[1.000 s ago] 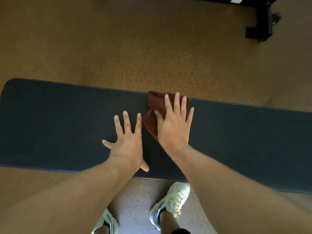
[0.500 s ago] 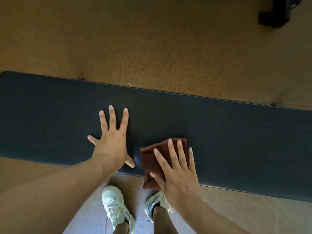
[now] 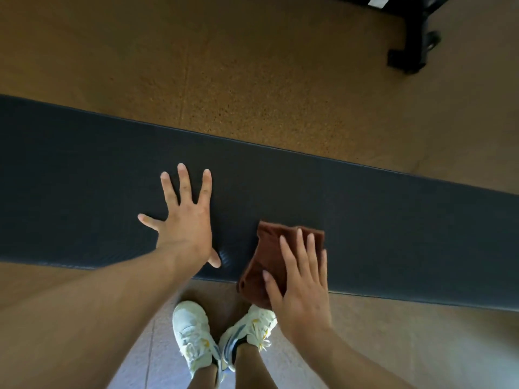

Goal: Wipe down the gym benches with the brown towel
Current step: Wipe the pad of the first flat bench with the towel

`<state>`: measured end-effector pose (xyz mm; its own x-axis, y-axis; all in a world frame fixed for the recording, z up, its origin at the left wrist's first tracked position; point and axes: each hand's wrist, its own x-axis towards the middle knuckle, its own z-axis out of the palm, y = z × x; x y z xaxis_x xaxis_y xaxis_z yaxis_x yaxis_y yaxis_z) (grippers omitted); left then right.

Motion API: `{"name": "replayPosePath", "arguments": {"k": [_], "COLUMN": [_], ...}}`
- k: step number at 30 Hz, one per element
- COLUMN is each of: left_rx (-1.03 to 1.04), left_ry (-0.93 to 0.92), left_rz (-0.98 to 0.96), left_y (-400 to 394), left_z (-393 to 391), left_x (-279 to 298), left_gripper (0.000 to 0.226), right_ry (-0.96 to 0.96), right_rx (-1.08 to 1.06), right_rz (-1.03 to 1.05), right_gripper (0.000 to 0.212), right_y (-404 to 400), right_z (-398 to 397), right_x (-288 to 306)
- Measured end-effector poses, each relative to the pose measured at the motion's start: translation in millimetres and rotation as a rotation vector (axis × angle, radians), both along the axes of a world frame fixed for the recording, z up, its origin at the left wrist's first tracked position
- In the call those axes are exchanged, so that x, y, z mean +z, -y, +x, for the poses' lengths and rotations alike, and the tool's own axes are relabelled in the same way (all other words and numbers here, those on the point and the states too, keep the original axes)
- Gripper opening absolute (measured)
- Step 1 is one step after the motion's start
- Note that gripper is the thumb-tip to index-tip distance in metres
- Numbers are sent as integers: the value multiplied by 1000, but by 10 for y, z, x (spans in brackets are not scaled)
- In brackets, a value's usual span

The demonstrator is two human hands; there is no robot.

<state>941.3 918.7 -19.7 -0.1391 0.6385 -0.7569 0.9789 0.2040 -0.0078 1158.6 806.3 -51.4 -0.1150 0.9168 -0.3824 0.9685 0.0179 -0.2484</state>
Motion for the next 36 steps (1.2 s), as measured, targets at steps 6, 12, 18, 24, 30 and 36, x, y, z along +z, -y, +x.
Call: {"name": "replayPosePath", "arguments": {"k": [6, 12, 18, 24, 30, 36], "left_rx": [23, 15, 52, 67, 33, -396], "left_ry": [27, 31, 45, 15, -55, -9], "left_rz": [-1, 4, -37, -50, -82, -135], "left_y": [-30, -20, -4, -32, -56, -122], "left_z": [-12, 4, 14, 47, 128, 729], "left_x": [35, 26, 104, 172, 197, 340], "left_gripper": [176, 176, 177, 177, 177, 170], "right_ry": [11, -36, -122, -114, -136, -13], "right_rx": [-101, -209, -435, -365, -229, -86], "right_rz": [24, 132, 122, 93, 28, 62], "right_gripper": [71, 65, 62, 59, 52, 84], "right_y": [-911, -1872, 3, -689, -2088, -182], "right_z": [-156, -206, 191, 459, 770, 959], "right_x": [-67, -184, -16, -71, -97, 35]}}
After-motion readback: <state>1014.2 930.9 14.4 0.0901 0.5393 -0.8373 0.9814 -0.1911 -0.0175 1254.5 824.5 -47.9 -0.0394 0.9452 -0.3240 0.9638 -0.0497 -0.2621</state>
